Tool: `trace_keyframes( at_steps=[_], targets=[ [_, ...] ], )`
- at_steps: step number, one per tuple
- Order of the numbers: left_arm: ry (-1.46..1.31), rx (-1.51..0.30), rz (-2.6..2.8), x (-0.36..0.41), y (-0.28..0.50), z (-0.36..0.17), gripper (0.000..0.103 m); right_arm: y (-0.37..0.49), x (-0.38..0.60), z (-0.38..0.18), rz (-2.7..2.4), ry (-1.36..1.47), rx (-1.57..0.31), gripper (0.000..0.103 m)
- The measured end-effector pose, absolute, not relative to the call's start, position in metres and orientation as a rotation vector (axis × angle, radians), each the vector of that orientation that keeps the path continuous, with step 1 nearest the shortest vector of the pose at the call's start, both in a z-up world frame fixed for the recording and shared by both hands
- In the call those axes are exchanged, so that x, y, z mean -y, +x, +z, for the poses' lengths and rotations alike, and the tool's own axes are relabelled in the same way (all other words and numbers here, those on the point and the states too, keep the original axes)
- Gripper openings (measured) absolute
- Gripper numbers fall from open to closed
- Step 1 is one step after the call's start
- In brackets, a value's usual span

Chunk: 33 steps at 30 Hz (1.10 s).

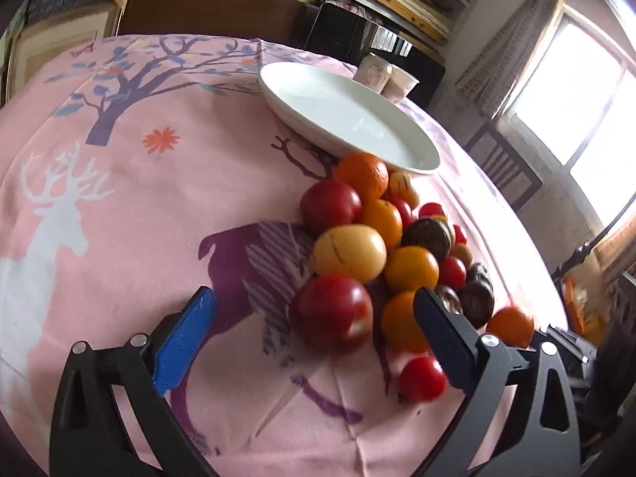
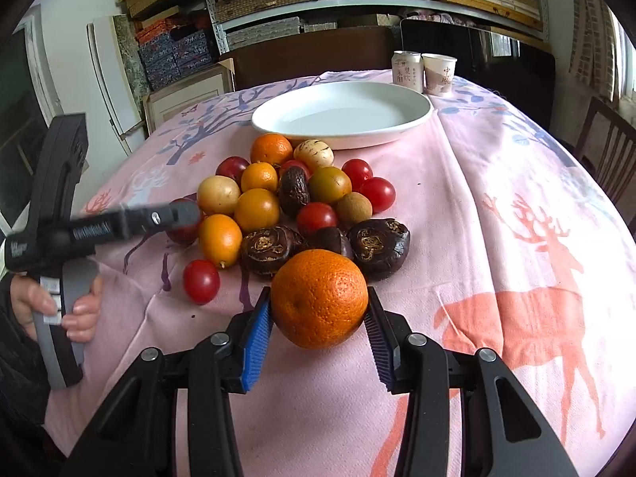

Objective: Organize fruits
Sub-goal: 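Grasp an orange with the right gripper while the left gripper grasps a red apple, then carry the orange and red apple onto the white plate and open both grippers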

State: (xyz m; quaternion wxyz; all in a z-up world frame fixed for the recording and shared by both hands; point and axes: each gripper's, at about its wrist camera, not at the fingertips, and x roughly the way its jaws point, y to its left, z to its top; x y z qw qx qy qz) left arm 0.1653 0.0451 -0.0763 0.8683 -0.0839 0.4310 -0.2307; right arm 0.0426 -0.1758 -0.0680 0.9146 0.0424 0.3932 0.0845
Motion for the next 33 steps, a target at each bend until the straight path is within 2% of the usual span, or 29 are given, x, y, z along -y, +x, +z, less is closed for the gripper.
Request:
trace_keyframes(
  at_steps=[1,2,3,4,7,11,14,19,26,33],
  targets=[
    [-0.105,-0.905,-0.469,-0.038,0.166,-0.076,0.095,0.042,0.176,-0.069,0.177,0.092,-0.811,0.045],
    [-0.084,-0.885,-0.464,-0.035,0.163,-0.073,0.086,0.041,0.176,-0.069,0.177,0.094,-0.813,0.045],
    [-0.075,-0.865,-0.483,-0.034,0.158,-0.07,0.052,0.042,0.176,-0.069,0.175,0.095,-0.814,0.045],
    [-0.052,-0.861,-0.489,-0.032,0.152,-0.068,0.039,0.041,0.176,-0.07,0.17,0.097,-0.815,0.045],
    [0.038,-0.838,-0.511,-0.028,0.14,-0.066,0.038,0.04,0.178,-0.07,0.161,0.105,-0.817,0.045],
    [-0.008,-0.864,-0.463,-0.038,0.133,-0.061,0.038,0.037,0.181,-0.069,0.136,0.107,-0.81,0.045],
    [0.003,-0.754,-0.472,-0.047,0.108,-0.038,0.038,0.037,0.187,-0.06,0.126,0.112,-0.782,0.045],
    [0.07,-0.66,-0.48,-0.04,0.113,0.001,0.038,0.044,0.19,-0.021,0.188,0.024,-0.592,0.046],
    [0.194,-0.642,-0.421,0.013,0.195,0.018,0.039,0.161,0.2,0.001,0.168,-0.014,-0.67,0.046],
    [0.167,-0.615,-0.408,0.044,0.259,0.004,0.039,0.252,0.205,-0.026,0.128,-0.005,-0.748,0.046]
  ],
)
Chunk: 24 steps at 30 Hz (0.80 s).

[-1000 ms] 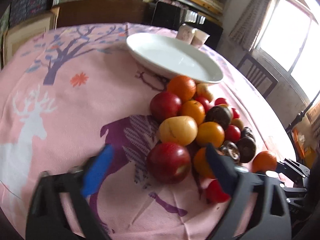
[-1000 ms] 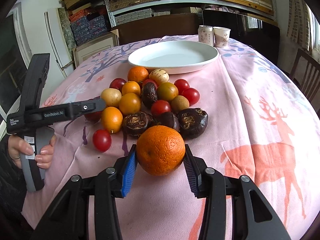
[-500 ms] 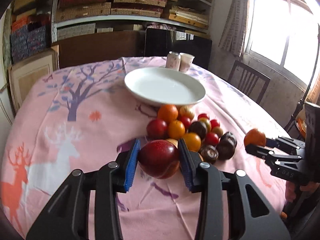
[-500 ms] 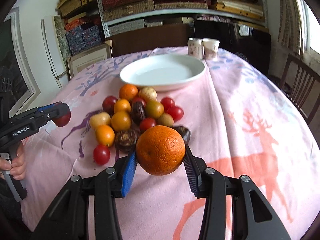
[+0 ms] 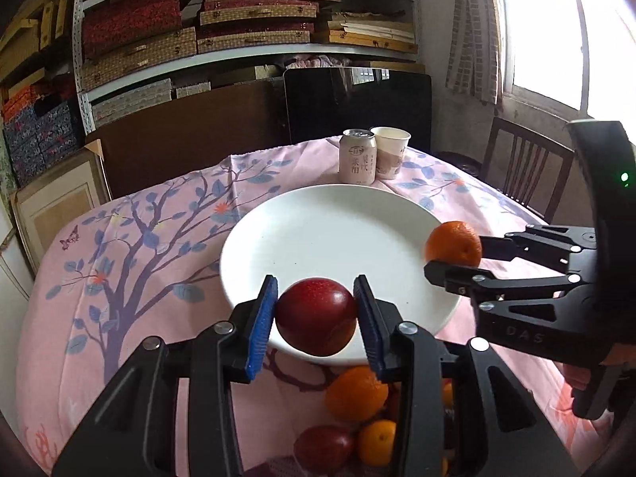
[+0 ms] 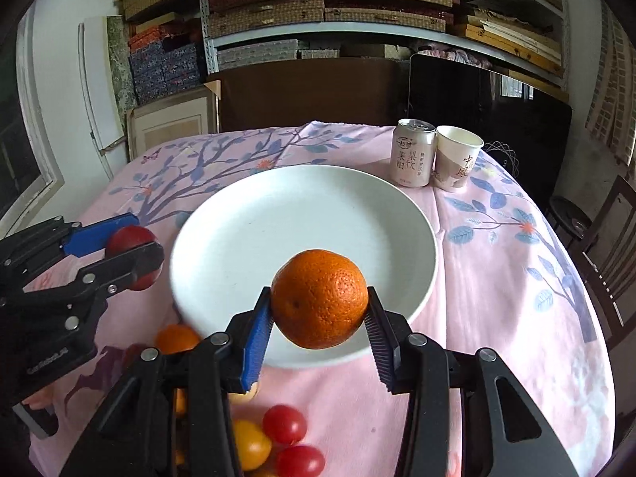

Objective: Organize fruits
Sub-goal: 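Carry the orange and red apple onto the white plate and open both grippers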

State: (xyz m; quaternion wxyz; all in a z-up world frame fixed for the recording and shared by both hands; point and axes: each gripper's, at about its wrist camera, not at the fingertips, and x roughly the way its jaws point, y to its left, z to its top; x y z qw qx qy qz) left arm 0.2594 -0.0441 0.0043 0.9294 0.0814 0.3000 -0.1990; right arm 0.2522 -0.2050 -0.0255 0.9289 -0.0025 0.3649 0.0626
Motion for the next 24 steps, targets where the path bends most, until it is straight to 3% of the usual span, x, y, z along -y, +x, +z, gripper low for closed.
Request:
trace_keyframes(
  at_steps=[3,5,6,14,19,24],
  targets=[
    [0.085,-0.61,-0.454,0.038,0.276,-0.004,0.04,0.264,0.211,-0.04,0.159,0.064,-0.774,0.047],
    [0.05,-0.584,-0.434,0.033,0.277,-0.006,0.064,0.261,0.211,-0.043,0.133,0.046,-0.777,0.08],
    [0.035,-0.567,-0.42,0.03,0.276,-0.006,0.097,0.255,0.21,-0.04,0.116,0.03,-0.745,0.094],
    [-0.077,-0.652,-0.414,-0.022,0.226,0.013,0.099,0.17,0.221,0.001,0.152,-0.054,-0.642,0.099],
    [0.012,-0.628,-0.486,-0.048,0.151,0.029,0.099,0.113,0.219,-0.028,0.155,-0.232,-0.716,0.099],
    [0.217,-0.653,-0.496,-0.025,0.092,0.01,0.099,0.103,0.226,-0.069,0.21,-0.347,-0.866,0.099]
  ],
)
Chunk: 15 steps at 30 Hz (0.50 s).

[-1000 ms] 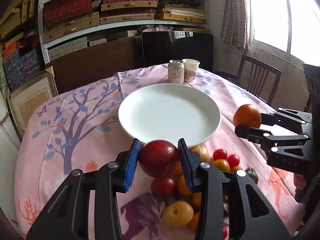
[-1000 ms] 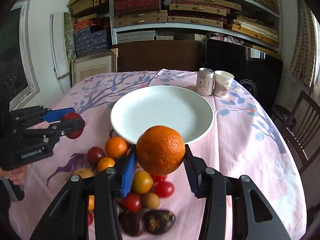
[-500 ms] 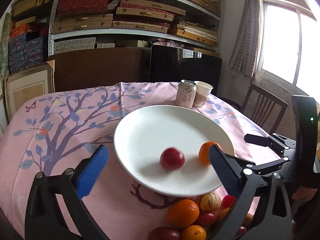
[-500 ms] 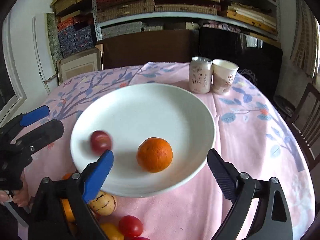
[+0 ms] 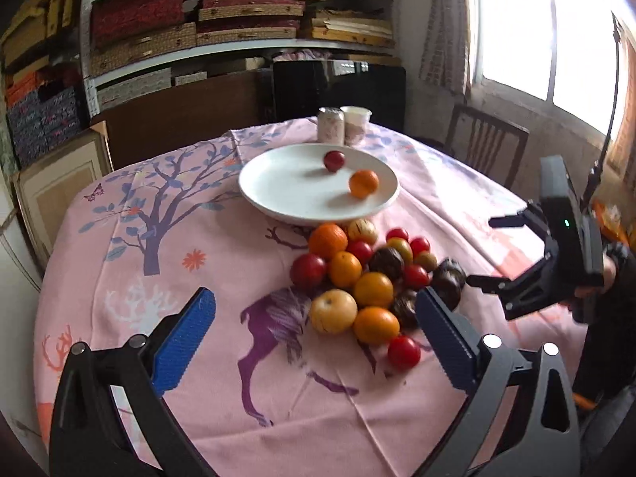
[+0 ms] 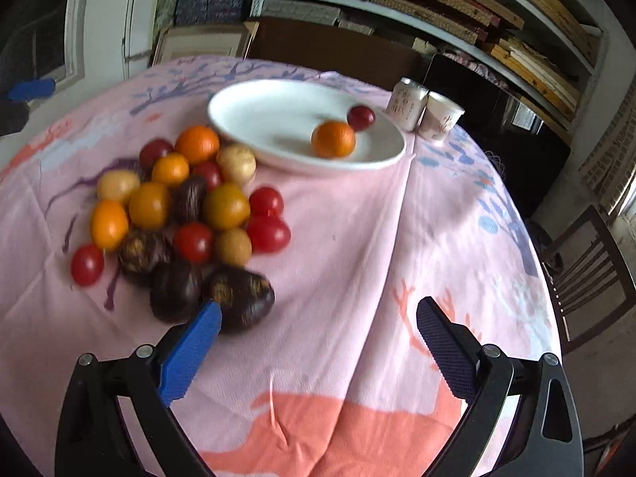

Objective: Organize fruits
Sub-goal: 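Carry the orange and red apple onto the white plate and open both grippers, then grasp a red tomato with the left gripper while the right gripper grasps a dark brown fruit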

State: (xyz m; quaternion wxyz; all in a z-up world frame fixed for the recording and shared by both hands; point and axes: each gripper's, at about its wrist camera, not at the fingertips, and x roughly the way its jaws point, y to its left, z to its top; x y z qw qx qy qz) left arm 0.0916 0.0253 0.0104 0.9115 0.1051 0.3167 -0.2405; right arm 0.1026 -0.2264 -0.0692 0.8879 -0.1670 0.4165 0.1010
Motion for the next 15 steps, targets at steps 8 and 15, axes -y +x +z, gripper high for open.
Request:
trace_keyframes(
  at_steps=[8,15],
  targets=[
    [0.365,-0.873,-0.525,0.04,0.094,-0.061,0.099,0.116,0.211,-0.078,0.37,-0.426,-0.855,0.099],
    [0.349,-0.926,-0.557,0.058,0.1,-0.084,0.083,0.131,0.206,-0.078,0.444,-0.391,-0.85,0.098]
  ],
)
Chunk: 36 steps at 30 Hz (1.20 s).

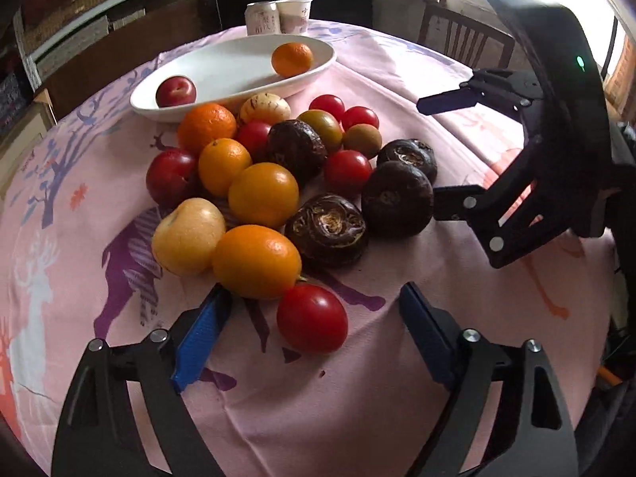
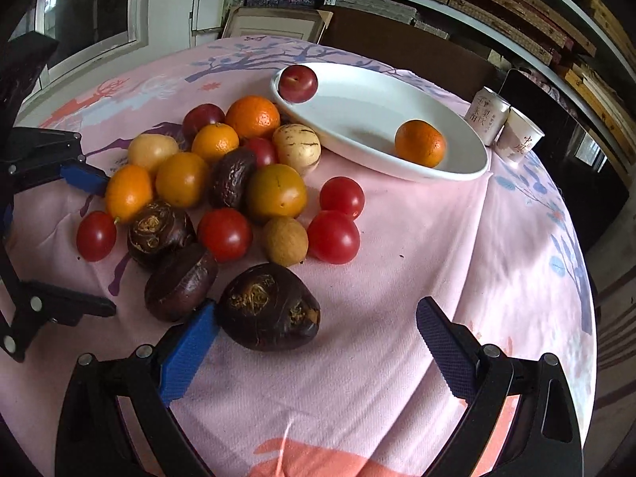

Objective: Organize fruits
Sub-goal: 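Grasp a red tomato with the left gripper while the right gripper grasps a dark brown fruit, then carry the red tomato and dark brown fruit over the white plate with both grippers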

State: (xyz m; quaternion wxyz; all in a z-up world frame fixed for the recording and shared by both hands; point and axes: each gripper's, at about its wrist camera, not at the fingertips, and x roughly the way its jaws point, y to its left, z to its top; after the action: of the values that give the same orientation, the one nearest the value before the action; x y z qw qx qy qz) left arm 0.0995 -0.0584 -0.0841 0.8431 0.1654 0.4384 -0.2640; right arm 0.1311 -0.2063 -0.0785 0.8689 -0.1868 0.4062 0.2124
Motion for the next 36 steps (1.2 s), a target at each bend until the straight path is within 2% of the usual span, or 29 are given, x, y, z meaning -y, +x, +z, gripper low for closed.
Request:
trace_keyframes(
  at_steps=[2,4,6,9,12,20,36],
  targets=[
    [0.318,-0.931,-0.572,0.054,0.1,-0.083,0.077,0.133,0.206,-0.078,0.507,-0.361,-0.86,0.086],
    [0.307,-0.921,-0.553,0.05,0.099,-0.081,0.066,0.129,0.204,-0.076,0.561,-0.348,-0.862,0.06],
    [0.305,-0.899,-0.498,0.047,0.098,-0.079,0.051,0.119,0.196,-0.075,0.569,-0.403,-0.829,0.047],
    [0.282,-0.899,-0.48,0.042,0.097,-0.076,0.039,0.112,0.189,-0.073,0.509,-0.419,-0.824,0.047],
    [0.294,-0.895,-0.49,0.043,0.093,-0.073,0.028,0.113,0.196,-0.071,0.439,-0.286,-0.893,0.047],
    [0.302,-0.889,-0.506,0.045,0.09,-0.071,0.028,0.082,0.207,-0.064,0.35,-0.24,-0.869,0.047],
    [0.263,-0.84,-0.528,0.015,0.07,-0.06,0.028,0.08,0.215,-0.07,0.3,-0.165,-0.89,0.047]
  ],
)
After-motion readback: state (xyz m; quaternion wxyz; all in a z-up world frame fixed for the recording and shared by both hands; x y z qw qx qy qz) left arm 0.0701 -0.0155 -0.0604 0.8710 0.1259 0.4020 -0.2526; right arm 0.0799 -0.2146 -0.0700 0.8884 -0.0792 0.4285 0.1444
